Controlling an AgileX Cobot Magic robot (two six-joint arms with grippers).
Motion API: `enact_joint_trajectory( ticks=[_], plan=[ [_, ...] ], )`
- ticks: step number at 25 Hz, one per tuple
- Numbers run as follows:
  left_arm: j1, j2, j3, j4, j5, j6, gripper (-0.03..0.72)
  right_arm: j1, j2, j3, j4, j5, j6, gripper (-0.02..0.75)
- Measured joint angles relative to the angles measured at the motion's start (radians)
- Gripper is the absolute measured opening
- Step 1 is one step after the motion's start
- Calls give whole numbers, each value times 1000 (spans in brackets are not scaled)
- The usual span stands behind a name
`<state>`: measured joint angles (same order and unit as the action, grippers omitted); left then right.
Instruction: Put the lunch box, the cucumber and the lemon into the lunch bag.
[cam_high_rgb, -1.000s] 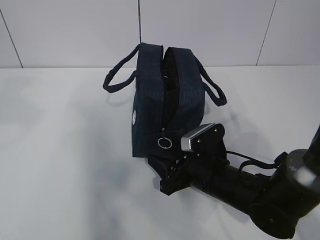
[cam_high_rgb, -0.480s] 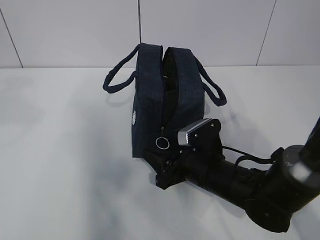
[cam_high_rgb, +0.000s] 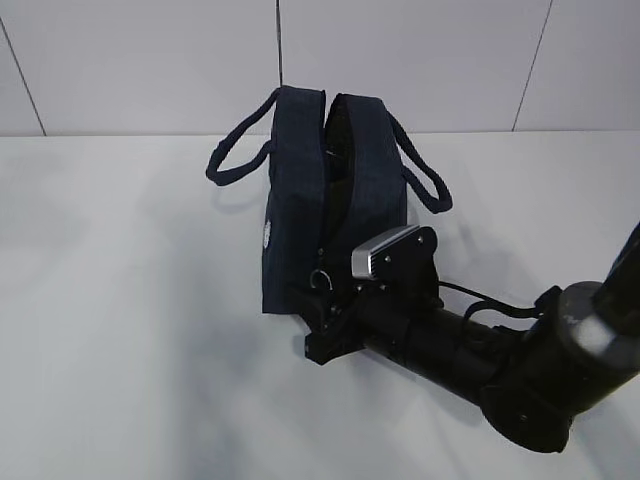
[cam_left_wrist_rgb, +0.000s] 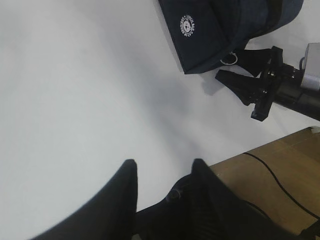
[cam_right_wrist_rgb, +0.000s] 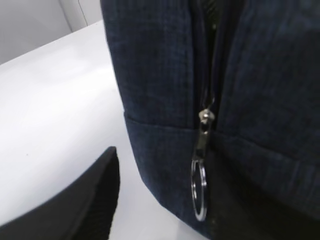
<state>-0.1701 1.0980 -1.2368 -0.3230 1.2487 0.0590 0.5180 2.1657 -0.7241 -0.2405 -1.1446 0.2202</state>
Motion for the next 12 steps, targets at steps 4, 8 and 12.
enact_joint_trajectory(
  ticks=[4,8,12],
  plan=[
    [0,0,0,0,0,0,239,0,0,-6,2,0,0,348],
    [0,0,0,0,0,0,239,0,0,-6,10,0,0,335],
    [0,0,0,0,0,0,239,0,0,-6,26,0,0,291]
  ],
)
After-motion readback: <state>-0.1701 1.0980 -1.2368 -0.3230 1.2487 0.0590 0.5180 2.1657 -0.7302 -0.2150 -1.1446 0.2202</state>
